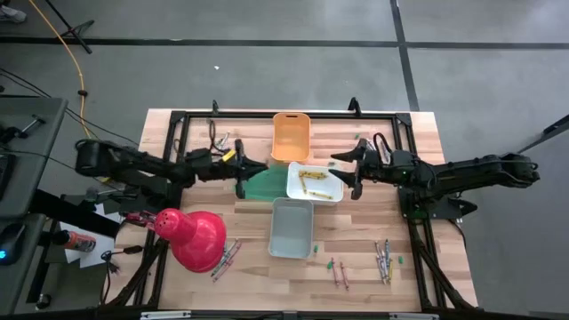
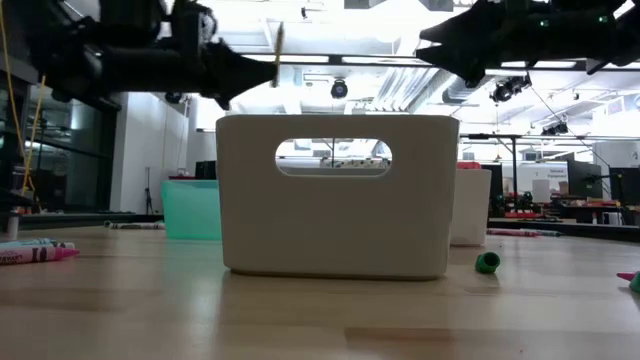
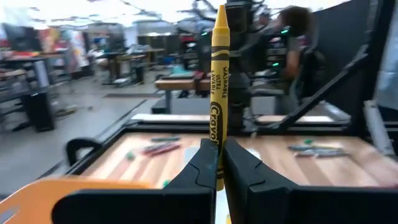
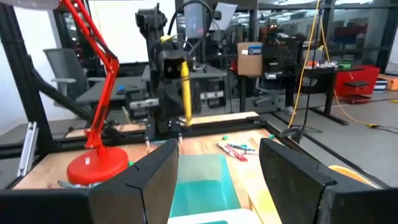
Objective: Sort crayons
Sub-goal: Put the yellow crayon into the white bin
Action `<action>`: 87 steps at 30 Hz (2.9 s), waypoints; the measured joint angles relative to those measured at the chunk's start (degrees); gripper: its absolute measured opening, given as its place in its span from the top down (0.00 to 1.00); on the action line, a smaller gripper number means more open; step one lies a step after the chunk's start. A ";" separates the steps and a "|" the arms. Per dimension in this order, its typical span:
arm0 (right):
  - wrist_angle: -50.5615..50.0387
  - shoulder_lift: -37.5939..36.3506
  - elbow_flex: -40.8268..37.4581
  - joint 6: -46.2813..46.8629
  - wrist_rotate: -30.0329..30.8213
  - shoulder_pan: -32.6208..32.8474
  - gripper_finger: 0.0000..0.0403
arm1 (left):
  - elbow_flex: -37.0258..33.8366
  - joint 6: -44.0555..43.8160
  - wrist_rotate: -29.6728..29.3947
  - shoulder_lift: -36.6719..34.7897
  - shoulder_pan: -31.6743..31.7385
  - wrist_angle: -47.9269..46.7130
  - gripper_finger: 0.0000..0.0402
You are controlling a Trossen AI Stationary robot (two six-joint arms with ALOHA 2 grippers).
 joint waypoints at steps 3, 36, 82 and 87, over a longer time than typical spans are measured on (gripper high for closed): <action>2.00 0.94 0.00 -0.33 0.00 0.00 0.45 | 4.05 0.65 3.57 5.83 -1.01 1.03 1.00; 2.45 2.46 0.00 -1.49 5.70 0.00 0.45 | 30.29 7.87 -0.98 28.96 -1.70 -27.03 0.89; -31.76 2.08 8.28 23.99 10.85 0.02 0.45 | 4.89 0.51 -12.43 -27.52 -0.16 -33.01 0.54; -65.68 3.21 21.43 38.76 4.38 2.60 0.45 | 4.89 2.24 -12.43 -27.10 -0.16 -32.56 0.54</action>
